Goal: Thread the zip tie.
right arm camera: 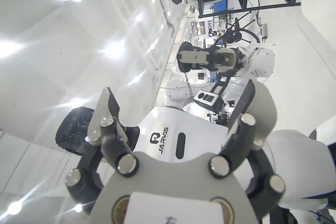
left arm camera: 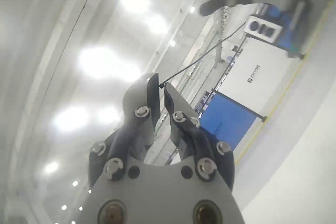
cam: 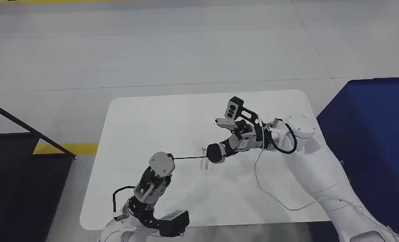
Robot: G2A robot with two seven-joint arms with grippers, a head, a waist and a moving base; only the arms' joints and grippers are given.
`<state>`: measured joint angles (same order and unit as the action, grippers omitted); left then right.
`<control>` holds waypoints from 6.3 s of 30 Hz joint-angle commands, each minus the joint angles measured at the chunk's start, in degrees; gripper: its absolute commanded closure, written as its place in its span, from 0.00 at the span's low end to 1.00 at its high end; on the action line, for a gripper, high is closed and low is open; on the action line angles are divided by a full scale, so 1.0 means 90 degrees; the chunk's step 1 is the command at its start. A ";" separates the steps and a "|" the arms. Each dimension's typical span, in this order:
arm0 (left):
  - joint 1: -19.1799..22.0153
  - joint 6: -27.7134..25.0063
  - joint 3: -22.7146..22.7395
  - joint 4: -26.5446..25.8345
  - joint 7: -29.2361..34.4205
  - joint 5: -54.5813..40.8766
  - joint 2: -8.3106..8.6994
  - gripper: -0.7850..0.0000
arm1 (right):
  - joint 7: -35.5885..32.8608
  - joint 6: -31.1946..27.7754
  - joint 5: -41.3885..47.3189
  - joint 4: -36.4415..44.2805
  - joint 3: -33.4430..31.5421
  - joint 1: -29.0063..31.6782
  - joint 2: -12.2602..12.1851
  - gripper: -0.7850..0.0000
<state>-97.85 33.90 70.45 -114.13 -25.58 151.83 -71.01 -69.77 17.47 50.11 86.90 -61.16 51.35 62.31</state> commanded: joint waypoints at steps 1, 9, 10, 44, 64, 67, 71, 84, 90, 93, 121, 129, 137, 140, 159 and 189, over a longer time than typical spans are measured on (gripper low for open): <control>0.0047 -0.0193 -0.0240 0.0009 0.0234 0.0406 -0.0030 1.00 | 0.0115 -0.0122 -0.0251 0.0027 0.0104 -0.0037 0.0015 0.00; 0.0242 -0.0388 -0.0677 0.0045 0.0949 0.0446 -0.0130 1.00 | 0.0251 -0.0240 -0.0672 0.0096 0.0499 -0.0117 0.0089 0.15; 0.0256 -0.0394 -0.0671 0.0043 0.0972 0.0438 -0.0132 1.00 | 0.0233 -0.0248 -0.0682 0.0079 0.0513 -0.0123 0.0092 0.20; 0.0496 -0.0883 -0.0827 0.0367 0.1373 0.0310 -0.0201 1.00 | -0.0161 -0.0189 -0.0772 -0.0226 0.0410 -0.0209 0.0083 0.75; 0.0487 -0.0841 -0.0927 0.0441 0.1626 0.0591 -0.0244 1.00 | -0.0088 -0.0184 -0.0939 -0.0231 0.0449 -0.0171 0.0085 0.88; 0.0478 -0.0845 -0.0935 0.0438 0.1657 0.0620 -0.0249 1.00 | -0.0060 -0.0171 -0.0941 -0.0216 0.0444 -0.0149 0.0084 0.93; 0.0451 -0.0821 -0.0930 0.0405 0.1784 0.0651 -0.0259 1.00 | -0.0066 -0.0170 -0.0971 -0.0200 0.0437 -0.0130 0.0079 1.00; 0.0241 -0.0730 -0.0791 0.0264 0.1800 0.0654 -0.0244 0.00 | -0.0074 -0.0154 -0.0874 -0.0194 0.0296 -0.0062 0.0053 1.00; 0.0083 -0.0582 -0.0544 0.0200 0.1694 0.0479 -0.0209 0.00 | -0.0125 -0.0154 -0.0751 -0.0211 0.0245 -0.0015 0.0047 1.00; 0.0083 -0.0582 -0.0544 0.0200 0.1694 0.0479 -0.0209 0.00 | -0.0125 -0.0154 -0.0751 -0.0211 0.0245 -0.0015 0.0047 1.00; -0.0092 -0.7533 0.0963 -0.0681 0.3649 -1.1346 -0.0122 0.00 | -0.0442 -0.0643 -0.1777 0.0980 -0.0413 0.0427 -0.0226 1.00; 0.0528 -0.3682 0.1494 -0.0965 0.7035 -1.8707 -0.0047 0.00 | -0.0574 -0.0597 -0.2172 0.1203 -0.0575 0.0499 -0.0320 1.00; 0.0508 -0.3382 0.1507 -0.0881 0.7124 -1.8812 -0.0036 0.00 | -0.0424 -0.0644 -0.2127 0.1261 -0.0579 0.0591 -0.0321 1.00; 0.0564 -0.2216 0.1403 -0.0913 0.7576 -1.9517 -0.0014 0.00 | -0.0445 -0.0514 -0.2046 0.1218 -0.0589 0.0594 -0.0332 1.00; 0.0959 -0.1243 0.1063 -0.0986 0.7336 -1.9168 0.0110 0.55 | -0.0361 -0.0247 -0.2338 0.1135 -0.0280 0.0386 -0.0358 1.00; 0.1487 -0.0718 0.0495 0.0255 0.6758 -1.9513 0.0103 0.00 | -0.0295 -0.1023 -0.1804 0.3255 -0.0642 -0.0213 -0.0367 1.00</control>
<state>-84.47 27.45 74.91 -111.84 35.24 -23.79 -70.08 -72.06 9.13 35.28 113.90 -67.27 50.31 58.97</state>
